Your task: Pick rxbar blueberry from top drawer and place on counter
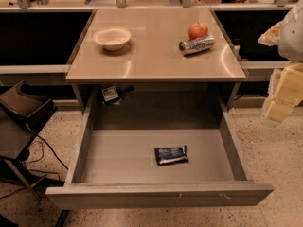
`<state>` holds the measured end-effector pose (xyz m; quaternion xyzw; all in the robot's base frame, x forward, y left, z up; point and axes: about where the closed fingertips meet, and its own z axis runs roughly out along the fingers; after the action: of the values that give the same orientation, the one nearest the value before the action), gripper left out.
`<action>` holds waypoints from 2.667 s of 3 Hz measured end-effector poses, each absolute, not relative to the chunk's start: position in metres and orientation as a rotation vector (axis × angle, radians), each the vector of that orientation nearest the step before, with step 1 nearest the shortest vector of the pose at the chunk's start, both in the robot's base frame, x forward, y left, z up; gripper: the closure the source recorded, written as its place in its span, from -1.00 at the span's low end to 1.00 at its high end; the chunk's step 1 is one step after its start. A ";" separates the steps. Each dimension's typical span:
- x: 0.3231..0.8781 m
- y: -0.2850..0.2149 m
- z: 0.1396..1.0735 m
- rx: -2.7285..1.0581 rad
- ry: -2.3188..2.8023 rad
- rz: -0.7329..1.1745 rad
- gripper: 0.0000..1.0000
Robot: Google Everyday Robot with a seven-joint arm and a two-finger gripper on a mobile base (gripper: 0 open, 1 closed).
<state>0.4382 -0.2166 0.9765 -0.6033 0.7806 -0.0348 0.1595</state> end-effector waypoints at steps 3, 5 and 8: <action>0.444 -0.209 0.898 -1.683 2.207 0.120 -1.00; 0.497 -0.198 0.760 -1.479 2.243 0.351 -1.00; 0.528 -0.153 0.725 -1.378 2.189 0.344 -1.00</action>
Offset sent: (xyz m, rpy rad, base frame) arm 0.0033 0.0008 -0.0366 0.0839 0.0223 0.0202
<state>0.5283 -0.1532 0.7249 -0.5095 0.8094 0.1271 0.2631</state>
